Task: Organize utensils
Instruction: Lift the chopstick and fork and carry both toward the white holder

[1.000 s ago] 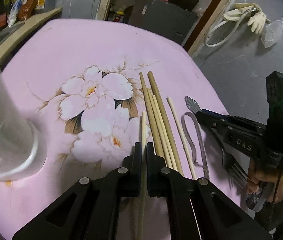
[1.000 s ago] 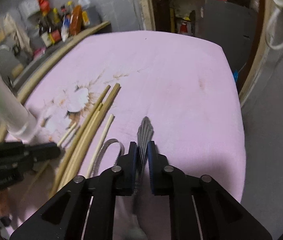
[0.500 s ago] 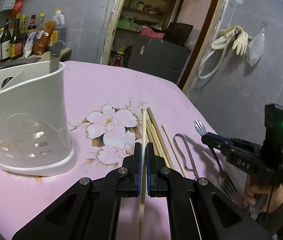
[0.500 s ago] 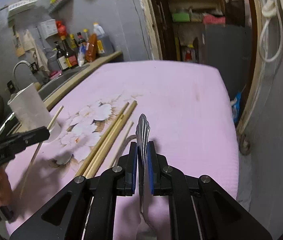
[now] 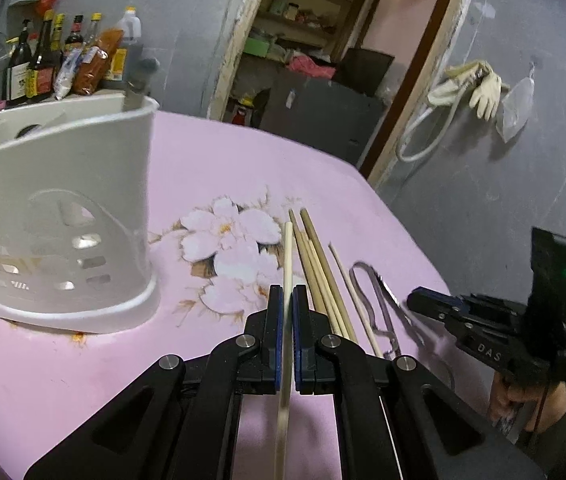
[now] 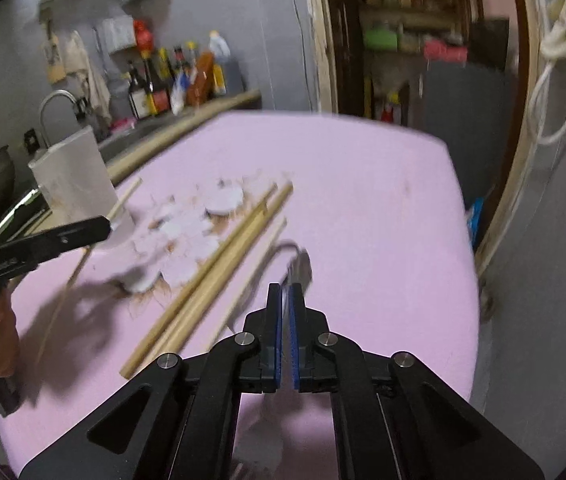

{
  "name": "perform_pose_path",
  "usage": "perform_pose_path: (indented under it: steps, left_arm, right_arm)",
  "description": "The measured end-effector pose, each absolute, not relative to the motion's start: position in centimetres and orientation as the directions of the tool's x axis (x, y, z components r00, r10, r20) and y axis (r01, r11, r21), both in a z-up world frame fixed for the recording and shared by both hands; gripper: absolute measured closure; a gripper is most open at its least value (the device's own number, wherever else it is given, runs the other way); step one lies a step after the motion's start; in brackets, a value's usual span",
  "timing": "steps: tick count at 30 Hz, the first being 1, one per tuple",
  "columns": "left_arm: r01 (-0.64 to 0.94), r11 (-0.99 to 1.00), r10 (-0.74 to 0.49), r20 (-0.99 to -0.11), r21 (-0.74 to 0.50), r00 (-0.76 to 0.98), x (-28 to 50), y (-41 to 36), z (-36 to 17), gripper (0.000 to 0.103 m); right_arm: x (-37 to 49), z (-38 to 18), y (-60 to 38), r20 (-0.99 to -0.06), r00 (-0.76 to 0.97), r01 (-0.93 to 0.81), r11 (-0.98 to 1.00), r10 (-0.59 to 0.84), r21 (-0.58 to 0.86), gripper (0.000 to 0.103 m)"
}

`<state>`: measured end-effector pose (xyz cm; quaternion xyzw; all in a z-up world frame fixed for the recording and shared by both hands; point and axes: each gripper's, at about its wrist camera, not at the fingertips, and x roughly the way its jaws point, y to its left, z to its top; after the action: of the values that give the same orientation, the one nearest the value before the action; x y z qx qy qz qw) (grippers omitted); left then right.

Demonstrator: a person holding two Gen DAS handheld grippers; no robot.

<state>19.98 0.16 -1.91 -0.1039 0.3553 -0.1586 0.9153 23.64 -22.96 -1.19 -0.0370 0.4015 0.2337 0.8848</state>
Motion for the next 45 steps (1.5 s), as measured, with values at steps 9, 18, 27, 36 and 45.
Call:
perform_pose_path:
  steps: [9, 18, 27, 36, 45]
  left_arm:
    - [0.177, 0.926, -0.37, -0.702, -0.335, 0.608, 21.5, 0.7, -3.6, 0.101]
    - [0.19, 0.931, -0.361, -0.715, -0.311, 0.599, 20.9, 0.7, -3.3, 0.101]
    - [0.221, 0.908, -0.409, -0.642, -0.355, 0.648, 19.9, 1.2, -2.4, 0.101]
    - [0.259, 0.886, -0.431, -0.476, -0.384, 0.767, 17.9, 2.5, -0.3, 0.101]
    - [0.274, 0.865, -0.438, -0.369, -0.42, 0.82, 17.2, 3.9, 1.7, 0.101]
  right_arm:
    - [25.3, -1.9, -22.8, -0.795, 0.463, -0.452, 0.876, 0.393, 0.169, 0.083]
    - [25.7, -2.0, -21.7, -0.833, 0.467, -0.471, 0.881, 0.296, 0.049, 0.097]
    - [24.4, -0.9, -24.7, -0.729, 0.557, -0.376, 0.903, 0.398, 0.205, 0.102]
    - [18.7, 1.7, -25.2, -0.493, 0.756, -0.395, 0.901, 0.431, 0.181, 0.103]
    - [15.7, 3.4, -23.7, -0.328, 0.852, -0.405, 0.911, 0.408, 0.081, 0.103]
